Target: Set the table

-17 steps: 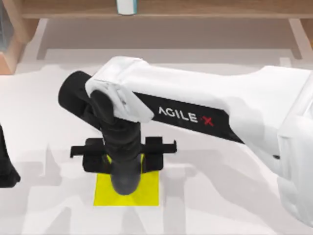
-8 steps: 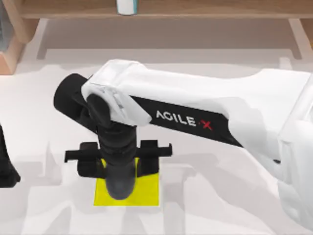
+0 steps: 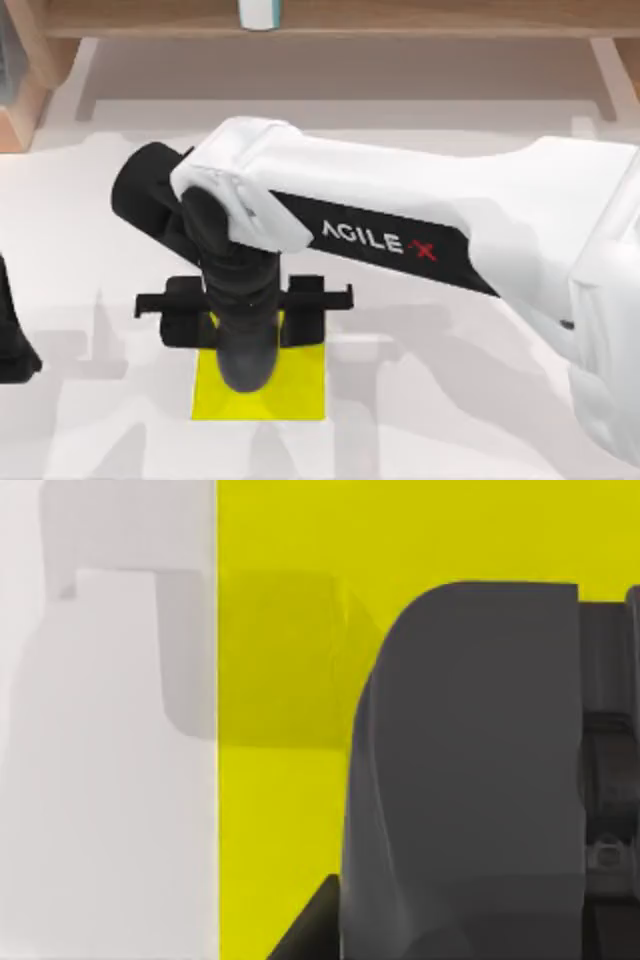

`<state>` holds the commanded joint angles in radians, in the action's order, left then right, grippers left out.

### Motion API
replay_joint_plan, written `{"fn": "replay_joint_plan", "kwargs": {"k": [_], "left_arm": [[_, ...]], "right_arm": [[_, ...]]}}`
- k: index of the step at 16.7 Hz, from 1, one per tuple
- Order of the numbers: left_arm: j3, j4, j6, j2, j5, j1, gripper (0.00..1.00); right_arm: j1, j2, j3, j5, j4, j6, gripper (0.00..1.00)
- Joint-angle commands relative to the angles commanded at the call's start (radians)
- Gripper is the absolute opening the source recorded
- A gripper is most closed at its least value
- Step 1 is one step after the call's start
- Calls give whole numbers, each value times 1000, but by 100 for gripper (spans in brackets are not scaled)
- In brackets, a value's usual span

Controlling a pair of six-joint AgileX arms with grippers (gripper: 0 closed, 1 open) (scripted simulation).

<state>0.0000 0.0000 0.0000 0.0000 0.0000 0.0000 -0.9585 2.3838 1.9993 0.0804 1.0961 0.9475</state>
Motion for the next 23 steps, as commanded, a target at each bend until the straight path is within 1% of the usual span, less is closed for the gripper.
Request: {"fn": "replay_joint_plan", "kwargs": {"k": [6, 19, 20, 23], "left_arm": [[0, 0, 0, 0, 0, 0, 100], [0, 0, 0, 0, 0, 0, 100], [0, 0, 0, 0, 0, 0, 100], [0, 0, 0, 0, 0, 0, 100]], "right_arm": [[5, 18, -16, 10, -2, 3, 0], [5, 18, -16, 10, -2, 3, 98], [5, 18, -16, 10, -2, 3, 100], [5, 18, -16, 10, -2, 3, 100]]}}
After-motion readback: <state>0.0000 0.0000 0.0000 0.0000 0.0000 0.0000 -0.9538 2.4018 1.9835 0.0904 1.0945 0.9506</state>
